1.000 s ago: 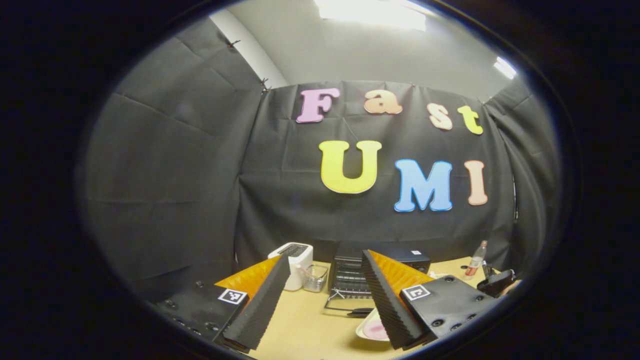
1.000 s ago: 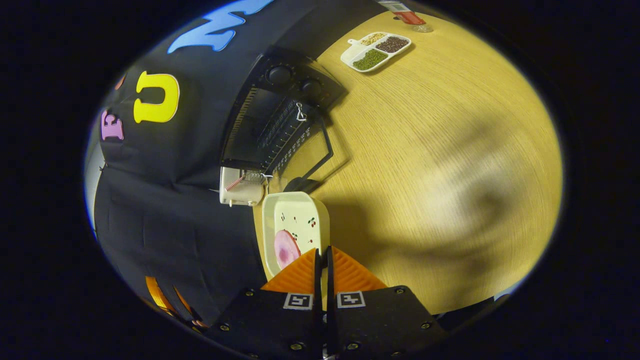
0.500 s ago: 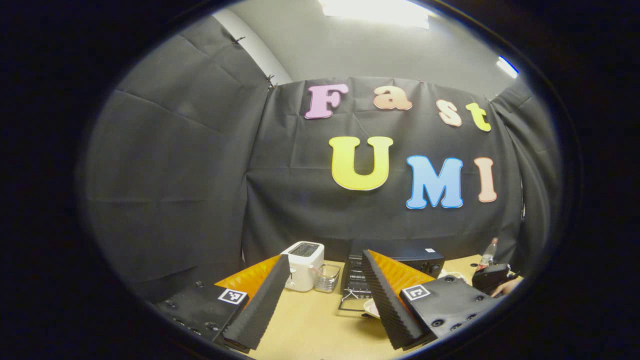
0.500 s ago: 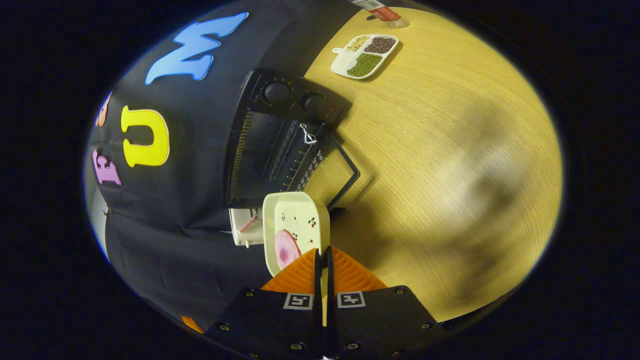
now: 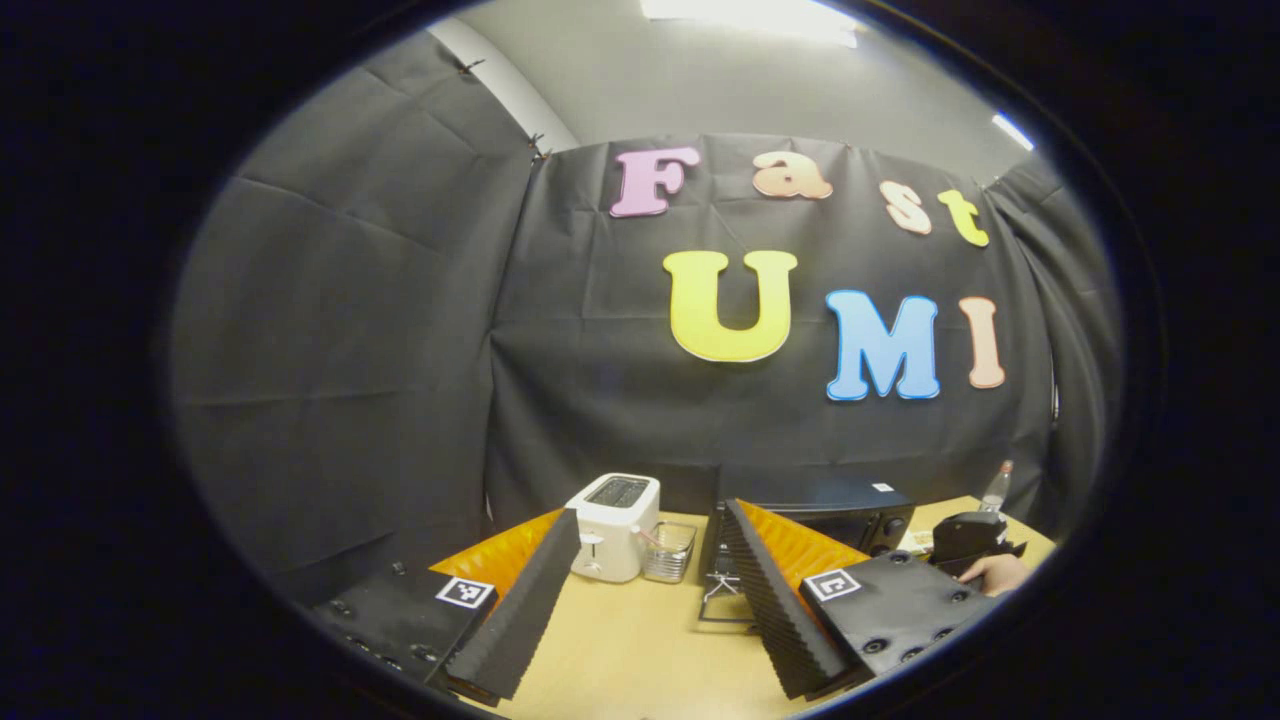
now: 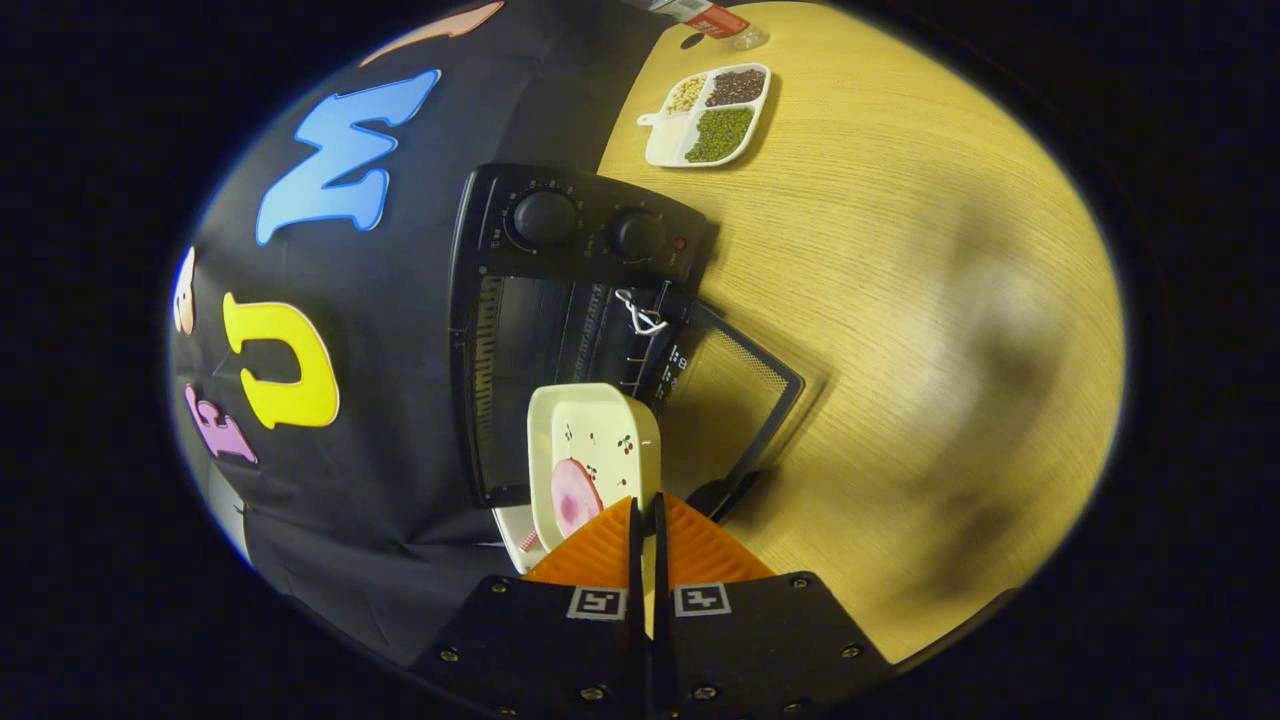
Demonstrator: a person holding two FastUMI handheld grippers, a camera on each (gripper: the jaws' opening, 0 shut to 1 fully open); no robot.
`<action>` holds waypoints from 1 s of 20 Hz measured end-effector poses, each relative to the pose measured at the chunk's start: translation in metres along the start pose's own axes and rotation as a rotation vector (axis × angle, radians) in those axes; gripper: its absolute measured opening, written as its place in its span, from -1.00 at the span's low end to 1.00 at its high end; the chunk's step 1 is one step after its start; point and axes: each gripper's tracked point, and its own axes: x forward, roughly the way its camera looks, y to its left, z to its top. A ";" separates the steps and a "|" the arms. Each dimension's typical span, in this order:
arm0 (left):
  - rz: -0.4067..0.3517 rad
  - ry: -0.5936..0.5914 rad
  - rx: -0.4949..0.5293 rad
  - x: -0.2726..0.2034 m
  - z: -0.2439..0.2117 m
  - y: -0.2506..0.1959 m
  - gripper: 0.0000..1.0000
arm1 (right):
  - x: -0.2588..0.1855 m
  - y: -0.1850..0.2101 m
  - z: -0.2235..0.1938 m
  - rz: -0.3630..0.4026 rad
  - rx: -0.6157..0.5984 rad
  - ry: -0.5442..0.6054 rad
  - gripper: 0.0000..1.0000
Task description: Open the electric oven with the left hand, put the food in, and close the electric oven.
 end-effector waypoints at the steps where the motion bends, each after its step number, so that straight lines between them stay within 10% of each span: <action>1: 0.001 0.004 0.000 0.004 -0.003 0.002 1.00 | 0.008 0.002 0.002 -0.001 0.014 -0.017 -0.93; 20: 0.074 0.048 0.041 0.044 -0.014 0.040 1.00 | 0.102 0.041 0.047 0.028 0.180 -0.275 -0.93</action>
